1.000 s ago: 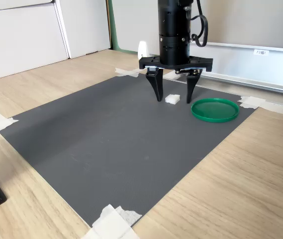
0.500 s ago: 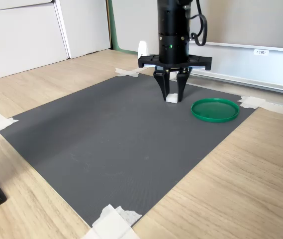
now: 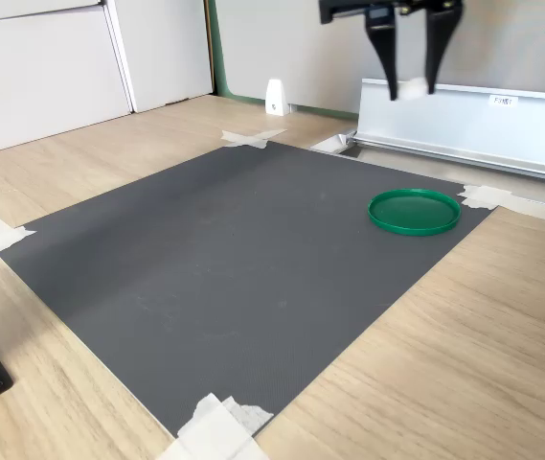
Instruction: Grasp a white terminal and put it on the green lid.
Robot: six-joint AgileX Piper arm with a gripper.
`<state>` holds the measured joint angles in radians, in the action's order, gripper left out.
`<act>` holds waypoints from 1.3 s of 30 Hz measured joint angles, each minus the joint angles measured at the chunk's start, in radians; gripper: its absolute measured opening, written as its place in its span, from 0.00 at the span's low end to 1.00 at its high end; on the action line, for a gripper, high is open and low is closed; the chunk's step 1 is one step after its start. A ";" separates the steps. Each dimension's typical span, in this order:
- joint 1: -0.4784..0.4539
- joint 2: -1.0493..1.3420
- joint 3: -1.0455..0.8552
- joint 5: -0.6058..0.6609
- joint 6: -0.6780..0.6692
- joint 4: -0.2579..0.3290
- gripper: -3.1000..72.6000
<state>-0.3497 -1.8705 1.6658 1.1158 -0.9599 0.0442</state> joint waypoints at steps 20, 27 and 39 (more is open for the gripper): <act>0.011 -0.072 -0.205 -0.285 -0.024 -0.013 0.40; 0.020 -0.110 -0.228 -0.308 -0.005 -0.050 0.40; 0.020 -0.118 -0.233 -0.343 0.047 -0.076 0.71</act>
<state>-0.3299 -1.9887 1.4329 0.7733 -0.9130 -0.0317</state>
